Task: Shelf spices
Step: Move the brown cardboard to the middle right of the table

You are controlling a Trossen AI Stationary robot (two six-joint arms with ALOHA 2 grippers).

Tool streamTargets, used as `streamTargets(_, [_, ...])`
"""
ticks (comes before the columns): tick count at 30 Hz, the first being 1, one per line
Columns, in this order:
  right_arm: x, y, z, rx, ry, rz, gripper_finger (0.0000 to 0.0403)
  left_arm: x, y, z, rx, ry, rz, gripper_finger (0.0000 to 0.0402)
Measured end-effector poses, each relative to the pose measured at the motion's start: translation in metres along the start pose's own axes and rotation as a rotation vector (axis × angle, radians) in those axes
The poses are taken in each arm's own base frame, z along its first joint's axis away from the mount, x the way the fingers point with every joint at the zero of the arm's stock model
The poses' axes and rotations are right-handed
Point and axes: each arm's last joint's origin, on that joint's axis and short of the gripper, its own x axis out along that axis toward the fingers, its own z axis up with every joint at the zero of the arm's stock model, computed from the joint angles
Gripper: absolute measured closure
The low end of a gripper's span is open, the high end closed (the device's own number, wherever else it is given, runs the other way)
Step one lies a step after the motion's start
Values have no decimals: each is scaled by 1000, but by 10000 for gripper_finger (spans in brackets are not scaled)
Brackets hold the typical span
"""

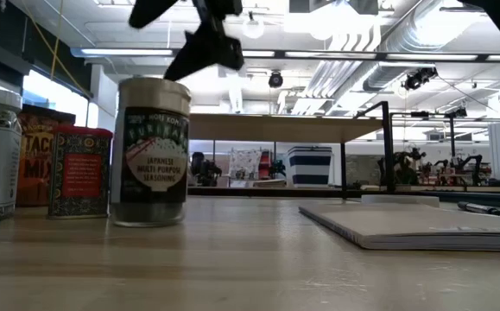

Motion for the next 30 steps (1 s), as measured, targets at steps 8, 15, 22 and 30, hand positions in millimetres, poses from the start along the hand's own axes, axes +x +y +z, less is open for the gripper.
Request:
streamTargets(8, [-72, 0, 6, -107, -9, -156, 97, 0, 0, 0, 30, 1, -1, 401])
streamTargets(15, [-137, -13, -25, 135, 46, -411, 178, 8, 8, -5, 45, 48, 93, 402])
streamTargets(22, [-124, -13, -69, 321, 187, -523, 375, 36, 21, -11, 78, 164, 127, 401])
streamTargets(30, [-56, -3, -148, 487, 394, -404, 398, 48, 23, -15, 193, 238, 17, 401])
